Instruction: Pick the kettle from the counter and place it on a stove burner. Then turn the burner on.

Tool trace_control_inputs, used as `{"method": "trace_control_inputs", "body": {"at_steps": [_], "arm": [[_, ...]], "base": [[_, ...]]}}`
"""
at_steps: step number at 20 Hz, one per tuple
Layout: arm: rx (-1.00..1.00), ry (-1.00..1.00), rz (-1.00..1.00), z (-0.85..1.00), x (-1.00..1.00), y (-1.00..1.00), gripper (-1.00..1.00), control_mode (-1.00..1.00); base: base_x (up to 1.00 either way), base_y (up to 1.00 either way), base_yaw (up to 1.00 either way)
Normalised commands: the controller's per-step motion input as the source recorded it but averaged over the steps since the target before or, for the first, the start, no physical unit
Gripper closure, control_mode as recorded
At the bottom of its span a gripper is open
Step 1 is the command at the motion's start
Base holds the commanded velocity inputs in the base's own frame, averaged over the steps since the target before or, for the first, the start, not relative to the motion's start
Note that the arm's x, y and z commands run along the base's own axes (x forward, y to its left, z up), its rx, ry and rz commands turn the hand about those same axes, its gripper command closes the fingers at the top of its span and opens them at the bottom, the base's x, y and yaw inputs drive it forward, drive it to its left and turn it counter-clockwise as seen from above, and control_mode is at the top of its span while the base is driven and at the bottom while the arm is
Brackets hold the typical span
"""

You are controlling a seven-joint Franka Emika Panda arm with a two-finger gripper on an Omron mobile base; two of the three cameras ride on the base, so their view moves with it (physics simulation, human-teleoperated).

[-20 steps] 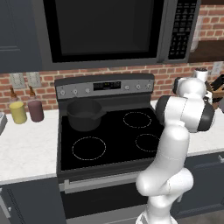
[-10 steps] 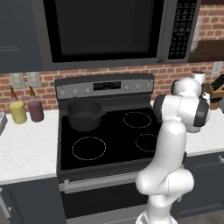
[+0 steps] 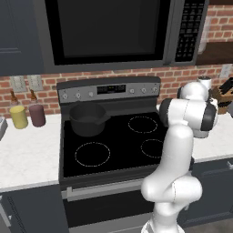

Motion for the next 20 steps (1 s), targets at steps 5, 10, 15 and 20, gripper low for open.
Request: {"method": "trace_control_inputs", "body": {"at_steps": [5,10,15,20], "arm": [[0.00,0.00,0.00,-0.01,0.00,-0.01,1.00,-1.00],[0.00,0.00,0.00,0.00,0.00,0.00,1.00,-1.00],[0.00,0.00,0.00,0.00,0.00,0.00,1.00,-1.00],[0.00,-0.06,0.00,0.00,-0.10,0.00,1.00,-1.00]], "base": [[0.00,0.00,0.00],[0.00,0.00,0.00],[0.00,0.00,0.00],[0.00,0.00,0.00]]}}
